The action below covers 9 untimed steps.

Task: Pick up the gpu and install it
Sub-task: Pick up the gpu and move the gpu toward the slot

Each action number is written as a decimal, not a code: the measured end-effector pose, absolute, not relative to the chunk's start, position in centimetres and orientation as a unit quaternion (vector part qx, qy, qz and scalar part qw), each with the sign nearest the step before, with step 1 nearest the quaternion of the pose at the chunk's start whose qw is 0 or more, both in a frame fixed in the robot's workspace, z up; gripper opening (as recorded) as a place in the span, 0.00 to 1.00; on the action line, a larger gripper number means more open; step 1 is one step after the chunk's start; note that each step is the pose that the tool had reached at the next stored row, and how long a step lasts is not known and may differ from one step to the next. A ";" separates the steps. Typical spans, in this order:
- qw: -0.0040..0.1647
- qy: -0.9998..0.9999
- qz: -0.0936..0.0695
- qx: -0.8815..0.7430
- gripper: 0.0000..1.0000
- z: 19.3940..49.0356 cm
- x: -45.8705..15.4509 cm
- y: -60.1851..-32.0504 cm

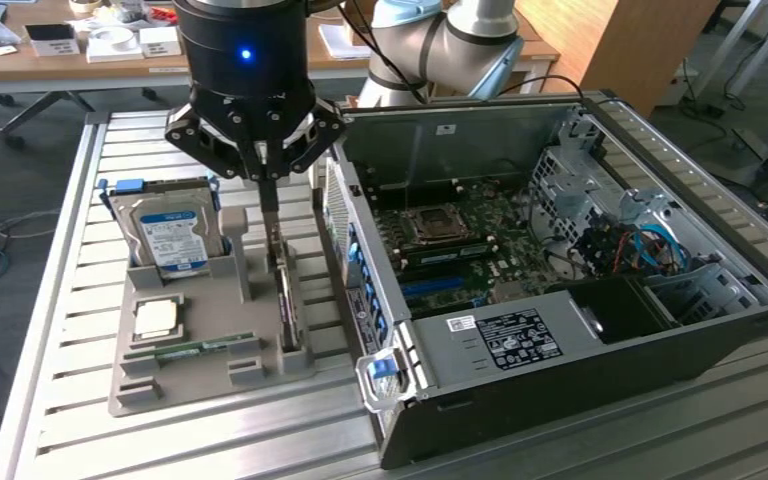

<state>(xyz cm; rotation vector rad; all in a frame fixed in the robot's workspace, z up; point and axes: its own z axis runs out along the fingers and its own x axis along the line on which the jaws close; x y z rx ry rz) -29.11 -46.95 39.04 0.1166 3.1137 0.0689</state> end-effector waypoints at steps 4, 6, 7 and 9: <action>0.012 0.999 0.022 0.037 0.11 39.0 -29.1 -47.0; 0.012 0.999 0.022 0.037 0.11 39.0 -29.1 -47.0; 0.013 0.999 0.022 0.037 0.11 39.0 -29.1 -47.0; 0.013 0.999 0.022 0.037 0.17 39.0 -29.1 -47.0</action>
